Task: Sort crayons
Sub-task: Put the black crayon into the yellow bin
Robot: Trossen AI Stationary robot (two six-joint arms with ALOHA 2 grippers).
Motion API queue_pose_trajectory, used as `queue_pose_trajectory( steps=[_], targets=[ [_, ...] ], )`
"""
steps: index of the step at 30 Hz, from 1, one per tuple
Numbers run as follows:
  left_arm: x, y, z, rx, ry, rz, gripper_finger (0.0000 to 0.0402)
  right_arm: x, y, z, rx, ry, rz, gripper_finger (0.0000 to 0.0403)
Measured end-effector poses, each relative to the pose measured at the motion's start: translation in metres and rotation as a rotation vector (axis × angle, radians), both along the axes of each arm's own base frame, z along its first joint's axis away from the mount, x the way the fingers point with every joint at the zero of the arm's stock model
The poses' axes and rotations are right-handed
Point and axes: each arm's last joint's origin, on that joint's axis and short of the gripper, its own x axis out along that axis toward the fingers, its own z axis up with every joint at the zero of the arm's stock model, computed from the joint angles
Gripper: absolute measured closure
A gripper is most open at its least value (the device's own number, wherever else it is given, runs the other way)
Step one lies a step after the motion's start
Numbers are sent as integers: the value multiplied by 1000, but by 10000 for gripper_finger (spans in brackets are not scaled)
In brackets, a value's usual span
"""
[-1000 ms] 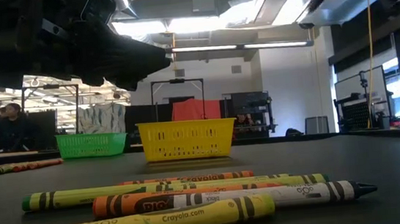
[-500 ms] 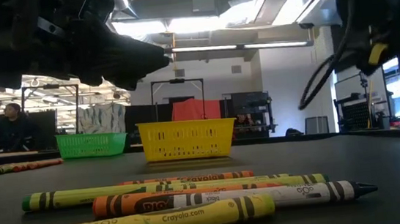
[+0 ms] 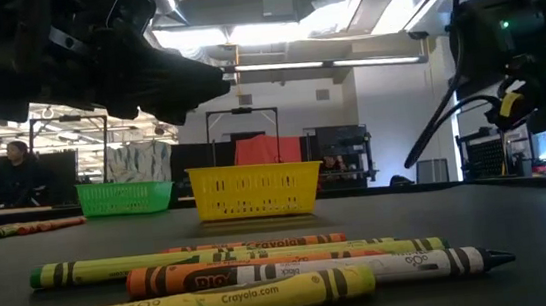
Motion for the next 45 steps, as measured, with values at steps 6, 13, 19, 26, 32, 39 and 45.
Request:
queue_pose_trajectory(
  steps=[6, 13, 19, 26, 32, 39, 45],
  targets=[
    [0, 0, 0, 0, -1, 0, 287, -1, -2, -3, -59, -2, 9, 263],
    [0, 0, 1, -3, -5, 0, 287, 3, 0, -4, -34, -16, -6, 263],
    [0, 0, 1, -4, -9, 0, 287, 5, 0, -6, -35, -26, 2, 297],
    [-1, -3, 1, -5, -8, -13, 287, 7, 1, -6, -16, -44, 29, 380],
    [-1, -3, 1, -4, -8, -14, 287, 6, 0, -5, -14, -51, 83, 384],
    [-1, -3, 1, -3, -7, -14, 287, 20, 2, 7, -23, -114, 136, 371],
    [-1, -2, 0, -1, -5, -9, 287, 44, 4, 38, -89, -237, 247, 378]
  ],
)
